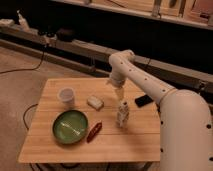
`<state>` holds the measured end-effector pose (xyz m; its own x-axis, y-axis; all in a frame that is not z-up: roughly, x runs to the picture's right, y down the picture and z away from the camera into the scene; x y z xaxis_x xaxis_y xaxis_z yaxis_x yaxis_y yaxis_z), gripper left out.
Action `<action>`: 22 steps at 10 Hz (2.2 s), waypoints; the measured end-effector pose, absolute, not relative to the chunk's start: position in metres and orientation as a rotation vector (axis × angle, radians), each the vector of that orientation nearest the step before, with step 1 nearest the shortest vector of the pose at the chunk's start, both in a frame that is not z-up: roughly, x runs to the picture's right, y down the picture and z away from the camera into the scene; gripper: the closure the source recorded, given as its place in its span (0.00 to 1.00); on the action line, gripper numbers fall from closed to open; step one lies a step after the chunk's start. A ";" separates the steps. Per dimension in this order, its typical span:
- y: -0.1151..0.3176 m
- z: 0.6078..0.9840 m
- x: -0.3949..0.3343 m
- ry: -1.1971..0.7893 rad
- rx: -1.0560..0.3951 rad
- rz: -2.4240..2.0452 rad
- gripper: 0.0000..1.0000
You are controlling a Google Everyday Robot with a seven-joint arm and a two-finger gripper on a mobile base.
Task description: Pick up the ceramic cup
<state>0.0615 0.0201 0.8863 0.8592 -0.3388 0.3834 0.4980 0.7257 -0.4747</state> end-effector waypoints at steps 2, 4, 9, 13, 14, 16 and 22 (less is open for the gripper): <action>0.019 0.886 0.067 -0.271 -0.598 -0.465 0.20; 0.019 0.886 0.062 -0.277 -0.599 -0.469 0.20; -0.031 0.861 0.004 -0.321 -0.416 -0.712 0.20; -0.049 0.817 -0.063 -0.474 -0.238 -0.975 0.20; -0.042 0.809 -0.072 -0.531 -0.225 -1.014 0.20; -0.014 0.805 -0.078 -0.608 -0.262 -1.093 0.20; 0.005 0.815 -0.123 -0.529 -0.290 -1.329 0.20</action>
<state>-0.1228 0.0054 0.8152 0.1458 -0.8410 0.5209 0.9690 0.2275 0.0959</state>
